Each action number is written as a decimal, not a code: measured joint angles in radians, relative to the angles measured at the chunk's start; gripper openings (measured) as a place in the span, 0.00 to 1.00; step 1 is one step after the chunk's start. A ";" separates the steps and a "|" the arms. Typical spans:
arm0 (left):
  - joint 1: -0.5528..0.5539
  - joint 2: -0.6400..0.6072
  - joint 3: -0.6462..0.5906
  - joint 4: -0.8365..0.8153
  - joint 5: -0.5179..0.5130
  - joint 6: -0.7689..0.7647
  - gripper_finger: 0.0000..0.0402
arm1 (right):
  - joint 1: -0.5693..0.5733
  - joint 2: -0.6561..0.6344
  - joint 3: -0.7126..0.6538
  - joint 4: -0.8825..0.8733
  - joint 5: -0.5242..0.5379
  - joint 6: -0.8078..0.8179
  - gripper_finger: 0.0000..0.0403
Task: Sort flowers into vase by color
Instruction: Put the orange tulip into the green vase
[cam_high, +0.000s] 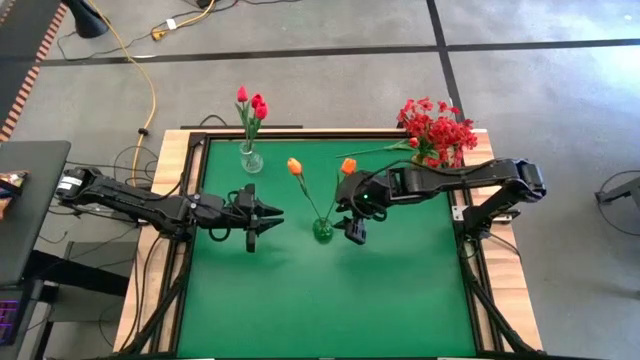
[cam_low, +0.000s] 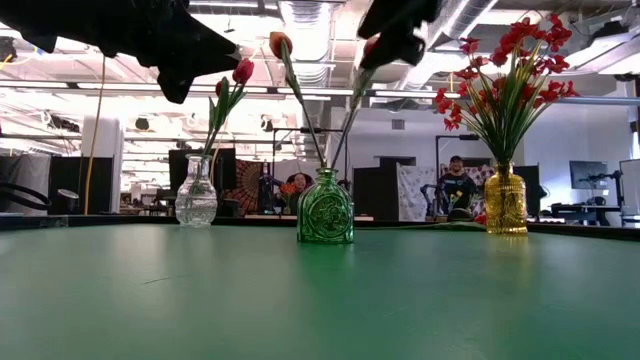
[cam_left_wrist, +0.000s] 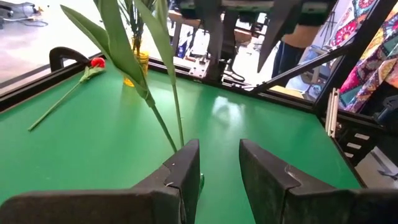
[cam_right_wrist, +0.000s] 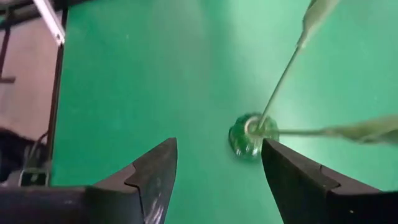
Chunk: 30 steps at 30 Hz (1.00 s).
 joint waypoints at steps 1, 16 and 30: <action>0.000 0.000 0.000 0.000 0.001 0.000 0.25 | 0.006 0.000 0.021 -0.037 0.000 0.000 0.65; 0.000 -0.001 0.001 0.009 0.034 0.008 0.25 | 0.027 0.000 0.354 -0.229 0.029 -0.057 0.65; 0.000 -0.001 0.001 0.009 0.035 -0.013 0.25 | -0.329 -0.001 0.568 -0.225 0.302 -0.247 0.65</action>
